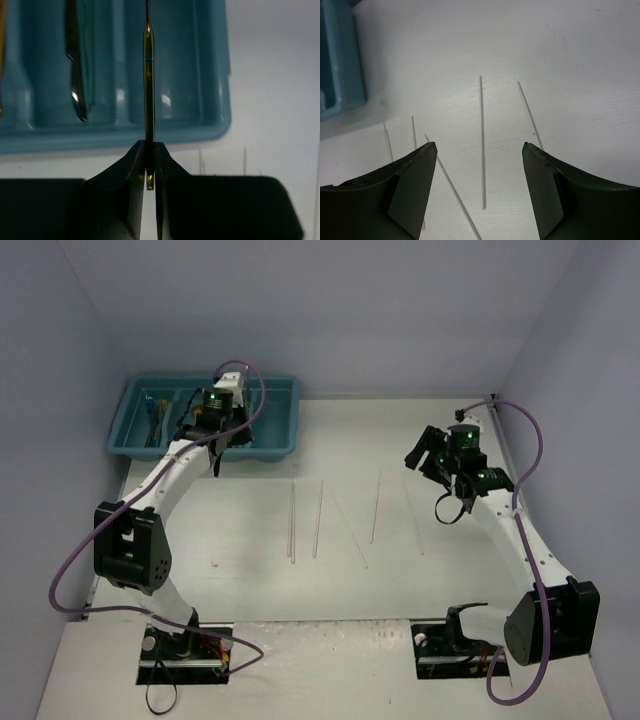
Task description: Sort the eating utensils into containers
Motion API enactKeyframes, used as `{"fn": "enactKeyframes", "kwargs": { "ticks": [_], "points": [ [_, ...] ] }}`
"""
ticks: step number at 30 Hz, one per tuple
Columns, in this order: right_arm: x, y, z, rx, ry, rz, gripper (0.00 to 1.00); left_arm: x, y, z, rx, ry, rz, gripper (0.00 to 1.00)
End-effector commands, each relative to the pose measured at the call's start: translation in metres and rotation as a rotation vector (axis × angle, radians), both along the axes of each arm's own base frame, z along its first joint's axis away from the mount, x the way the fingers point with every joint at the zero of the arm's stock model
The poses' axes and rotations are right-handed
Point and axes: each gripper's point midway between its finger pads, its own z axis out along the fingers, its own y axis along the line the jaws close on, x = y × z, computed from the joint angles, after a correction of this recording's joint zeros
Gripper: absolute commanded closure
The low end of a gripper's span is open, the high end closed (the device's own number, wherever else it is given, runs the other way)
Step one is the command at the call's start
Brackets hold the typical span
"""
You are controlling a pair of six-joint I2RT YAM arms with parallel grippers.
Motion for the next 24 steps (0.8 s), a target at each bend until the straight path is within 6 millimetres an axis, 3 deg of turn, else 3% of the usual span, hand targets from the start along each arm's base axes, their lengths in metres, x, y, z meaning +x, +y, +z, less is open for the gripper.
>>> {"fn": "enactKeyframes", "kwargs": {
  "ticks": [1,5,8,12,18,21,22,23,24],
  "points": [
    [-0.002,-0.012,-0.001,-0.058,-0.017,-0.010,0.34,0.045,0.036,0.001,0.127,-0.009,-0.022,1.00],
    [-0.004,-0.021,-0.012,-0.090,0.013,-0.033,0.34,0.075,0.056,-0.006,0.158,0.030,-0.009,1.00],
    [-0.007,-0.023,-0.019,-0.101,0.032,-0.032,0.34,0.088,0.061,-0.025,0.175,0.069,-0.004,1.00],
    [-0.009,-0.024,-0.026,-0.107,0.053,-0.031,0.34,0.094,0.064,-0.029,0.188,0.080,0.007,0.85],
    [-0.007,-0.029,-0.028,-0.131,0.057,-0.049,0.35,0.085,0.070,-0.011,0.190,0.056,0.035,0.60],
    [-0.007,-0.031,-0.026,-0.136,0.053,-0.051,0.35,0.071,0.063,0.008,0.170,0.028,0.039,0.57],
    [-0.008,-0.031,-0.025,-0.138,0.049,-0.051,0.35,0.064,0.060,0.025,0.165,-0.002,0.045,0.57],
    [-0.008,-0.031,-0.024,-0.142,0.046,-0.054,0.35,0.055,0.051,0.022,0.158,0.008,0.036,0.57],
    [-0.008,-0.033,-0.024,-0.147,0.047,-0.057,0.35,0.043,0.046,0.039,0.157,-0.020,0.043,0.57]
  ]
}}
